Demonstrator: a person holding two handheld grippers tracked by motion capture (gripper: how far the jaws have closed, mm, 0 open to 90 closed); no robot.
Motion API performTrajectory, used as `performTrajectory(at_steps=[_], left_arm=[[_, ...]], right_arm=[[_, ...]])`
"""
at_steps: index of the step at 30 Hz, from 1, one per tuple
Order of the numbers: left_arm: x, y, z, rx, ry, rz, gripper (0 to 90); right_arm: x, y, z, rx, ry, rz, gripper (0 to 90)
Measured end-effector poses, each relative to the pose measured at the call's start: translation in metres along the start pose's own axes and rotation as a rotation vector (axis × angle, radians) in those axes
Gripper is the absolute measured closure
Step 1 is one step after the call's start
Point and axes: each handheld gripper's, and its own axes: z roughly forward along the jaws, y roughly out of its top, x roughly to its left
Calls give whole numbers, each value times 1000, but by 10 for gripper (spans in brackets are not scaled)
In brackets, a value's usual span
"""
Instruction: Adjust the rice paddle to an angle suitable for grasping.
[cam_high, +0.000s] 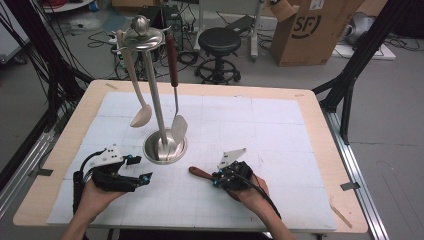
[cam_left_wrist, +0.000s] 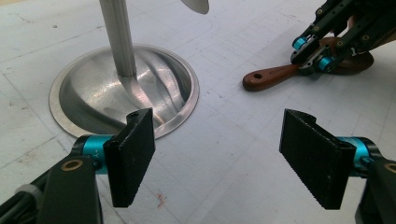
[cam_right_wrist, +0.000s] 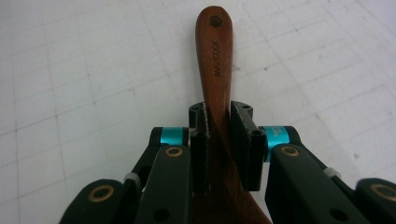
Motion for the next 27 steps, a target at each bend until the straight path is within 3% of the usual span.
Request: performTrajectory(at_steps=[11,27], left_arm=[[-3,1,4,7,-24,2,302],[-16,5,15,17,-114,30,404]], right_arm=[[13,13,3,-84,55,-37,783],[32,38,8,-197,123,-43,783]])
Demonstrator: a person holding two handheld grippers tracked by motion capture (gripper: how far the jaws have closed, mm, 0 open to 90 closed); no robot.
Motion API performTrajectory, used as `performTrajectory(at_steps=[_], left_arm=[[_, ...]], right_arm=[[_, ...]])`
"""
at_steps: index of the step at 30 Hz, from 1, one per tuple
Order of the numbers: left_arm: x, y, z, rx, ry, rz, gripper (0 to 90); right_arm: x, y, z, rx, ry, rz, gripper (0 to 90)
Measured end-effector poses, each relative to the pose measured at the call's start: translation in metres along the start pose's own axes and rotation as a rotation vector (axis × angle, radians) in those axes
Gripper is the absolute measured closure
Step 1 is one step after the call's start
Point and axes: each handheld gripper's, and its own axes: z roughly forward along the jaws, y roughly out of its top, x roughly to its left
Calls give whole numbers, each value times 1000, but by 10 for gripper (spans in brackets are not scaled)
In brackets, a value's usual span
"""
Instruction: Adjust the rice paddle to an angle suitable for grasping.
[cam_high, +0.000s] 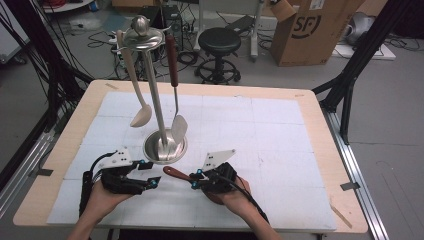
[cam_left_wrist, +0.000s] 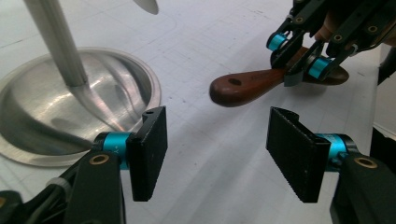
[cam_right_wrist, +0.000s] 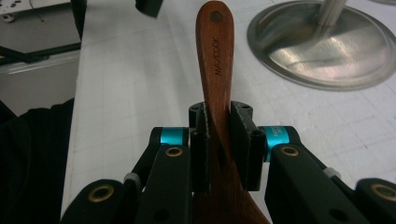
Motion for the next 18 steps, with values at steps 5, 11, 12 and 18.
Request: performTrajectory(at_steps=[5,11,12,18], left_arm=[[-1,0,2,6,-8,3,412],[-1,0,2,4,-17,-1,425],[-1,0,3,6,-20,2,428],[-2,1,3,6,-27,3,439]], right_arm=[[2,5,4,-27,5,-4,783],[4,10,7,-52,12,-7,782],[5,11,8,-55,14,-8,782],[7,16,14,-71,22,-17,782]])
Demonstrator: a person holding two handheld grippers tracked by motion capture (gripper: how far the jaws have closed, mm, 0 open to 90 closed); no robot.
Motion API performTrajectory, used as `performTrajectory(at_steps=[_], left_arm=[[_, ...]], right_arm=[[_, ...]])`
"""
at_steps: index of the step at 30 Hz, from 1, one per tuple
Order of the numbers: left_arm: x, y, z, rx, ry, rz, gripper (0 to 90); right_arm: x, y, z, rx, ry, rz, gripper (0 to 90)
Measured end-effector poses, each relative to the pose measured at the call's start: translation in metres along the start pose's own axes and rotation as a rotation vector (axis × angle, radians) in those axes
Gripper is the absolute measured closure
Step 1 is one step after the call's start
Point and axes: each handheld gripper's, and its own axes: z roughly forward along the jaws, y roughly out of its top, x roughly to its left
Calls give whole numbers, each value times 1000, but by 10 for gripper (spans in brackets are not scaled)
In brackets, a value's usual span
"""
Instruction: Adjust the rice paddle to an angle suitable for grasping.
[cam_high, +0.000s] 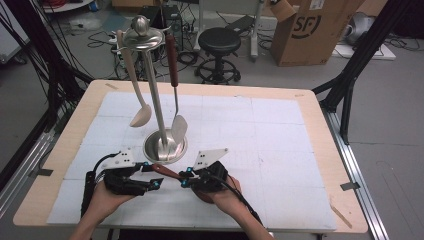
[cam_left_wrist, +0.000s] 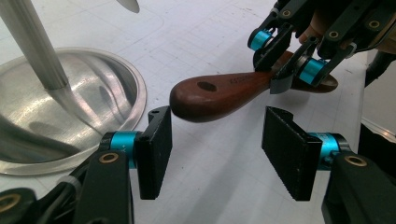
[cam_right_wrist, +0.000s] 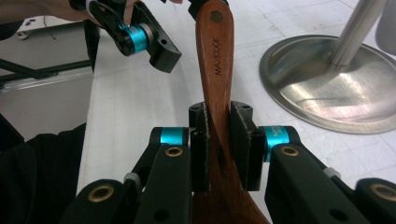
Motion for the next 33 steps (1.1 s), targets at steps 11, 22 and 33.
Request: performTrajectory(at_steps=[11,22,33], left_arm=[[-1,1,-1,-10,-4,3,469],[-2,2,-1,-13,-3,10,466],[-4,4,-1,-23,-9,18,458]], right_arm=[[1,0,6,20,1,13,781],[-6,-3,10,30,50,86,691],[-12,3,17,57,103,135,660]])
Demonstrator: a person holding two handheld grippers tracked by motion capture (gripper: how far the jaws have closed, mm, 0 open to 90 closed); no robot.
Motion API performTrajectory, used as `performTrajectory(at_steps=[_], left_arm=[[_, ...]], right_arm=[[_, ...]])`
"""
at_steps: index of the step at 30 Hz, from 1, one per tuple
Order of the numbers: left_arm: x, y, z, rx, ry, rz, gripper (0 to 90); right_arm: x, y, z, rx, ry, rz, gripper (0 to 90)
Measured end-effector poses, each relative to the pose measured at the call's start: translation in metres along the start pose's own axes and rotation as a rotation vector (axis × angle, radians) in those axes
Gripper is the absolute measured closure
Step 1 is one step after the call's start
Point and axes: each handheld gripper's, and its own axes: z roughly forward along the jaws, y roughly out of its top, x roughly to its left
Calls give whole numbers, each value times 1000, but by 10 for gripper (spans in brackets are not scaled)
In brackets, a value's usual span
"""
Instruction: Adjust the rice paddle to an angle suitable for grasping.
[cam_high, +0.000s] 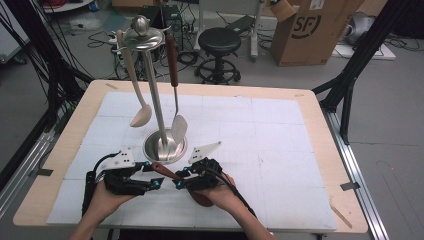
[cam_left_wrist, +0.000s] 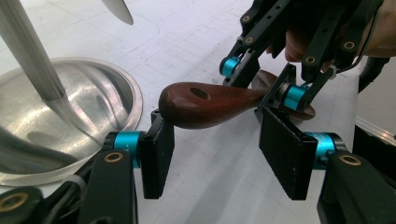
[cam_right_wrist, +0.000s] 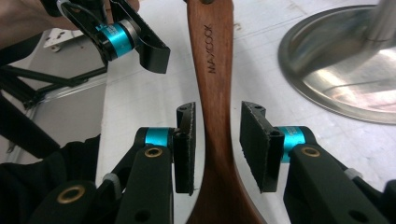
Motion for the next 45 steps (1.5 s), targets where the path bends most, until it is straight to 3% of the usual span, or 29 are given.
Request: performTrajectory(at_steps=[7,15,21,34,45], left_arm=[[-1,1,-1,-4,-5,8,458],[-1,1,-1,-10,-2,6,434],[-1,1,-1,-10,5,5,408],[-4,2,1,-19,29,13,329],[-4,2,1,-17,33,19,323]], right_arm=[[-3,1,4,26,28,21,718],[-4,2,1,13,33,16,759],[-6,4,-6,-32,20,26,762],[-2,20,-21,-200,-7,14,768],[2,28,-19,-263,-18,17,771]])
